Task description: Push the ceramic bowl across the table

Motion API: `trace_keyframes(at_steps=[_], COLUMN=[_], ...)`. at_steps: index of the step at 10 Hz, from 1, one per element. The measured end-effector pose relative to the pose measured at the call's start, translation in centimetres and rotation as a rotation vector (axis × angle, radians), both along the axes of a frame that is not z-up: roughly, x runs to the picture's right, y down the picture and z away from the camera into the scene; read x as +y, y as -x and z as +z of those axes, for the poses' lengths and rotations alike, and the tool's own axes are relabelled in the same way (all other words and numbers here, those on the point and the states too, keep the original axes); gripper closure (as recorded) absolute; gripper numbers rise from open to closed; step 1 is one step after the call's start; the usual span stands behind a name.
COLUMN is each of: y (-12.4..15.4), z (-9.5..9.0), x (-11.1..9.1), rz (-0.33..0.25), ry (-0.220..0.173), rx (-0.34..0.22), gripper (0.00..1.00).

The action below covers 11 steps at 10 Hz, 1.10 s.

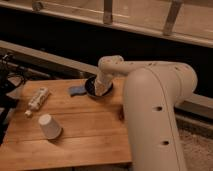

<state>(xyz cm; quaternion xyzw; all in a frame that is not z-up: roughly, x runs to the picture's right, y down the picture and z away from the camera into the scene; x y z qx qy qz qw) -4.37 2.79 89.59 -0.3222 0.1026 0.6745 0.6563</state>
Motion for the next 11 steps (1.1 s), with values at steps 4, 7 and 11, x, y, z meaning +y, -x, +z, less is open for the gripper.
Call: trace_keyframes(at_steps=[4,7,11], y=[1.3,2.1,4.4], z=[2.1,4.6,7.0], x=[-1.3,-2.4,-1.0], rz=[-0.009,-0.003,0.018], ry=[-0.054,-0.083,-0.054], rx=[0.0,-0.018,-0.111], gripper=[0.94,0.94,0.94])
